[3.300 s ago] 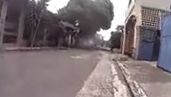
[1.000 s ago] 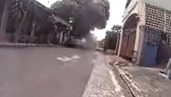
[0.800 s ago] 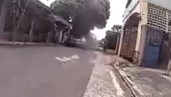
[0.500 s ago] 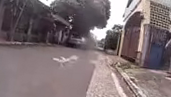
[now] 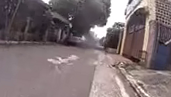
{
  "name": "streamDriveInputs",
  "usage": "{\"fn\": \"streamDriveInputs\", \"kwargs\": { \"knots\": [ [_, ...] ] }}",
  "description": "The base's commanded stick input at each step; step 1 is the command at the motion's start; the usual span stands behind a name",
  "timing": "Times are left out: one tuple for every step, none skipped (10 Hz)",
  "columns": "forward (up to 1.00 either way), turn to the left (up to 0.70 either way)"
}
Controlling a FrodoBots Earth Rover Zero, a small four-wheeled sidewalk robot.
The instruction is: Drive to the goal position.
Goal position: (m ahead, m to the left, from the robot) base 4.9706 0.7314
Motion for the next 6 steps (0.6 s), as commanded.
{"fn": "streamDriveInputs", "kwargs": {
  "knots": [
    [0.70,-0.14],
    [0.70,-0.08],
    [0.70,0.00],
    [0.70,0.00],
    [0.70,0.00],
    [0.70,0.00]
  ]
}}
